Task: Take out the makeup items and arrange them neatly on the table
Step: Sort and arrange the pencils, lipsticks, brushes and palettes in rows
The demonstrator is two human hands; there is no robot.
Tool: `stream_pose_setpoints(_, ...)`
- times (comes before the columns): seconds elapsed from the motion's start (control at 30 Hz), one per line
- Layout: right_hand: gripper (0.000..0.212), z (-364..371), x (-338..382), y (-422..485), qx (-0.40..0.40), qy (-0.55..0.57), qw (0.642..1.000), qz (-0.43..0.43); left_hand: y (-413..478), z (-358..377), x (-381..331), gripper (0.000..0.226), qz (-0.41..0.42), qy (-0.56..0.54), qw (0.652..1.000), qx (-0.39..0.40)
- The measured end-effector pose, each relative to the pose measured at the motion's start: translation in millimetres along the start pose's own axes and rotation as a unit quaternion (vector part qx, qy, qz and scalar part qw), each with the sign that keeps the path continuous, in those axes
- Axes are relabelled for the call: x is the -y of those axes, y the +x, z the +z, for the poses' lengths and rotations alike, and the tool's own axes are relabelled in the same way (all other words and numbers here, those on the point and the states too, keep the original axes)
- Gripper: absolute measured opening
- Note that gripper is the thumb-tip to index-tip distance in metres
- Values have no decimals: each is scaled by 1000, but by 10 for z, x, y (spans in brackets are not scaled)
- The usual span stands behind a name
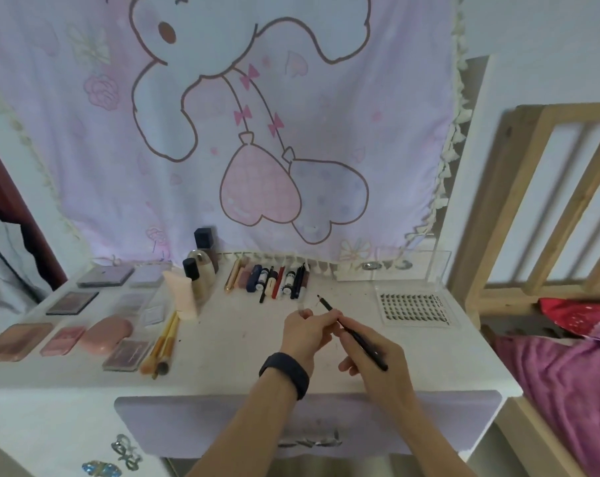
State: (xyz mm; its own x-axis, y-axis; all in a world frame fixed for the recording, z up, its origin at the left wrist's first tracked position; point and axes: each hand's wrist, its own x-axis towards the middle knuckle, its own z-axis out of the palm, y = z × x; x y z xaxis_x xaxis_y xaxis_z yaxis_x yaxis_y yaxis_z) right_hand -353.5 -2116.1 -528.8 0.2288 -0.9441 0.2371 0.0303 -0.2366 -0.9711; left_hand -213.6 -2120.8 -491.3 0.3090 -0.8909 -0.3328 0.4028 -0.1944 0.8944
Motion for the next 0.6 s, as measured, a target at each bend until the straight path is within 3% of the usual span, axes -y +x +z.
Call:
stream_pose_setpoints(0.1,29,-42,-16,-46,-21,-6,999,27,89,-82,-80,42,-11,-50,999,-11)
stream_pose_setpoints(0.23,21,-119,-91,-133,-59,-76,995,29,207,-159,-127,58,10,-33,999,-20)
stream_pose_setpoints(0.33,19,-136,-100,-120,-73,-136,988,15,275,-158,-113,46,20,-7,1000,-14)
stream_pose_setpoints(0.43,23,-124,-104,-78,-64,-200,978,-11,323,-178,-112,35,32,49,998,-20)
stream_pose_setpoints(0.6,17,-145,-202,-13,-109,-240,964,-29,331,-258,-111,24,37,233,972,1)
